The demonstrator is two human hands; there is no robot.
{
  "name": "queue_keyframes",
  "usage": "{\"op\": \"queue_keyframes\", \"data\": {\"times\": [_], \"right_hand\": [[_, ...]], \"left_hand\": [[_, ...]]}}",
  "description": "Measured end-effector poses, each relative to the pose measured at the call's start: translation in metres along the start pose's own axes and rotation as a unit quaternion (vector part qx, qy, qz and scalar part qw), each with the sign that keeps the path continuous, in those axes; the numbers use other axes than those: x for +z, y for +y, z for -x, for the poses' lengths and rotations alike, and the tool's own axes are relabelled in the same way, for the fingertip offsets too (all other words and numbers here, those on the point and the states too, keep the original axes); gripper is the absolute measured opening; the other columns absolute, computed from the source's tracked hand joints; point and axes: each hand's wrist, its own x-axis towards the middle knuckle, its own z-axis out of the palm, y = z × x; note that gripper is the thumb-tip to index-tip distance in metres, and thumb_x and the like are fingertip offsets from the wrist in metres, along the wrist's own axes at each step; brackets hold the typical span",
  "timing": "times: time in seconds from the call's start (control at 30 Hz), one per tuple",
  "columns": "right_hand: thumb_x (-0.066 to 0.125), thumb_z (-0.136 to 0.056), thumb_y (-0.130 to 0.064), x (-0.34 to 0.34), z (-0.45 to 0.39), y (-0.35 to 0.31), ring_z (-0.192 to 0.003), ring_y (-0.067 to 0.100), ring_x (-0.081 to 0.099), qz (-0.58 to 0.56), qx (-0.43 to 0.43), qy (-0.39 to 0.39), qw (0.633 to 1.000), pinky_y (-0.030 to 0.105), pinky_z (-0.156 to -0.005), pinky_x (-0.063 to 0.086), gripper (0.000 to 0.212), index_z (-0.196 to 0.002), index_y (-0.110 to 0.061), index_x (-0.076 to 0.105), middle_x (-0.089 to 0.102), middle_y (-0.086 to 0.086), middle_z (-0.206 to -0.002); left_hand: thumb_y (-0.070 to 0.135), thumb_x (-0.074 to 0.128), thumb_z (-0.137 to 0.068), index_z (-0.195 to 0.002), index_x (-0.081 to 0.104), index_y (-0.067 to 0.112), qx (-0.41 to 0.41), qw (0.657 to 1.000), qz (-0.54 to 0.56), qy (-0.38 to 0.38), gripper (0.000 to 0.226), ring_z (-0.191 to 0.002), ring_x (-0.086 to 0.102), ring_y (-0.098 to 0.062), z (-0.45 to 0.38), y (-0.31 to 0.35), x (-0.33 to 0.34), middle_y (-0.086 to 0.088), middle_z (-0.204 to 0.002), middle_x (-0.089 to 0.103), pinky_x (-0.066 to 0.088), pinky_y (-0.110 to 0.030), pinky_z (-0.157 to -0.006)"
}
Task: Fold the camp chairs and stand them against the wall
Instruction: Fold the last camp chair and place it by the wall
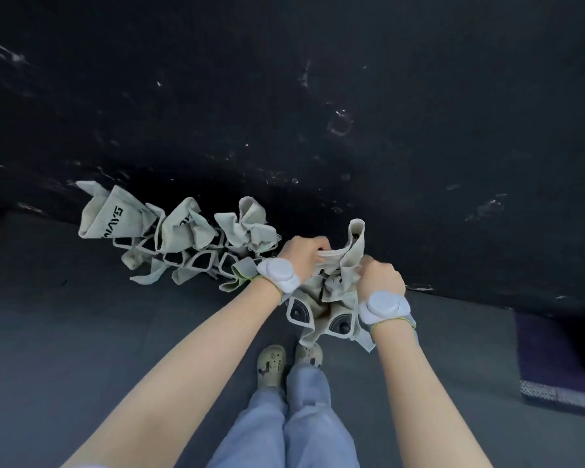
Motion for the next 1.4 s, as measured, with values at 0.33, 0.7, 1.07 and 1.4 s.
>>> {"op": "queue_keyframes", "data": {"times": [0.33,0.7,1.07,1.4], "right_hand": [[0.045,-0.091,-0.005,0.031,-0.104,-0.032,-0.102,0.034,0.064,0.005,-0.025,-0.018,1.000,0.030,-0.068,0.043,0.025,-0.113,-0.010,0.056,0.066,0.015,-0.110],[0.052,-0.093,-0.010,0.093,-0.149,-0.032,-0.092,0.040,0.064,-0.133,-0.048,0.043,0.989,0.031,-0.062,0.038,0.035,-0.126,-0.006,0.043,0.065,0.022,-0.105],[0.059,-0.092,-0.024,0.186,-0.158,-0.008,-0.117,0.039,0.054,-0.277,0.145,-0.159,0.936,0.042,-0.093,0.044,0.065,-0.144,-0.018,0.021,0.050,0.019,-0.136],[0.068,-0.084,-0.019,0.234,-0.197,-0.012,-0.075,0.042,0.071,-0.283,0.110,-0.188,0.934,0.054,-0.076,0.058,0.075,-0.137,-0.029,0.016,0.065,0.023,-0.107]], "left_hand": [[-0.010,0.046,-0.081,-0.109,0.061,0.011,-0.035,0.999,-0.016,0.034,0.038,-0.082,0.064,-0.035,-0.074,-0.050,0.003,-0.020,-0.086,0.068,0.050,-0.039,-0.067],[-0.001,0.057,-0.086,-0.115,0.062,0.009,-0.055,0.979,0.057,0.186,0.031,-0.087,0.071,-0.031,-0.098,-0.117,0.057,-0.016,-0.095,0.074,0.057,-0.041,-0.077],[0.021,0.062,-0.090,-0.141,0.025,0.010,-0.267,0.962,0.038,0.038,0.065,-0.100,0.063,-0.039,-0.084,-0.175,0.127,-0.022,-0.114,0.063,0.051,-0.040,-0.071],[0.007,0.056,-0.092,-0.145,0.011,-0.001,-0.291,0.954,0.064,-0.011,0.069,-0.076,0.058,-0.016,-0.104,-0.201,0.154,-0.005,-0.096,0.064,0.051,-0.019,-0.070]]}}
